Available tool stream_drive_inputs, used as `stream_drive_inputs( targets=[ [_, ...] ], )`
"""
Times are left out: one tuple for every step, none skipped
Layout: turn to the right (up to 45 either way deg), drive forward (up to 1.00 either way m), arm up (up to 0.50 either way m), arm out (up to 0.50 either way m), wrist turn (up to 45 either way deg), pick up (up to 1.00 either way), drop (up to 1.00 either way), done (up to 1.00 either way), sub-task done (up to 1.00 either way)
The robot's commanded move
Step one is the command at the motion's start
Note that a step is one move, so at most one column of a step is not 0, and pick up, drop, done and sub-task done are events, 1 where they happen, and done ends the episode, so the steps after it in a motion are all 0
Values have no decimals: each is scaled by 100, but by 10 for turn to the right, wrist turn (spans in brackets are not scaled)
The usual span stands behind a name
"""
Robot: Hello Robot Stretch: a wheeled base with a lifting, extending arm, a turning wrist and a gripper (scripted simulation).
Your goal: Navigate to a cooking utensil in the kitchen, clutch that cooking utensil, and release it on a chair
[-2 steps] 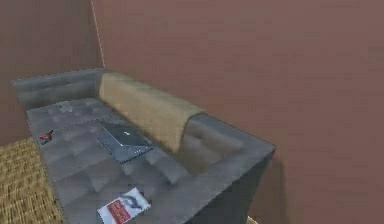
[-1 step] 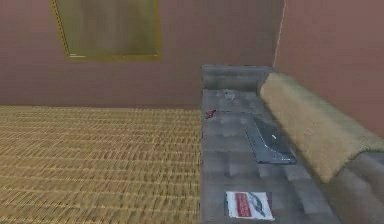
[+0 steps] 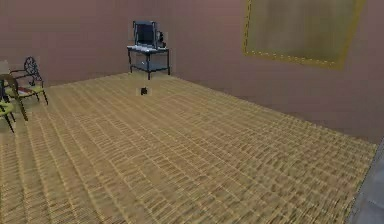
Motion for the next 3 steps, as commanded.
stream_drive_inputs(
  targets=[
    [-150, 0, 0, 0, 0, 0, 0, 0, 0],
    [0, 30, 0, 0, 0, 0, 0, 0, 0],
    [-390, 0, 0, 0, 0, 0, 0, 0, 0]
  ],
)
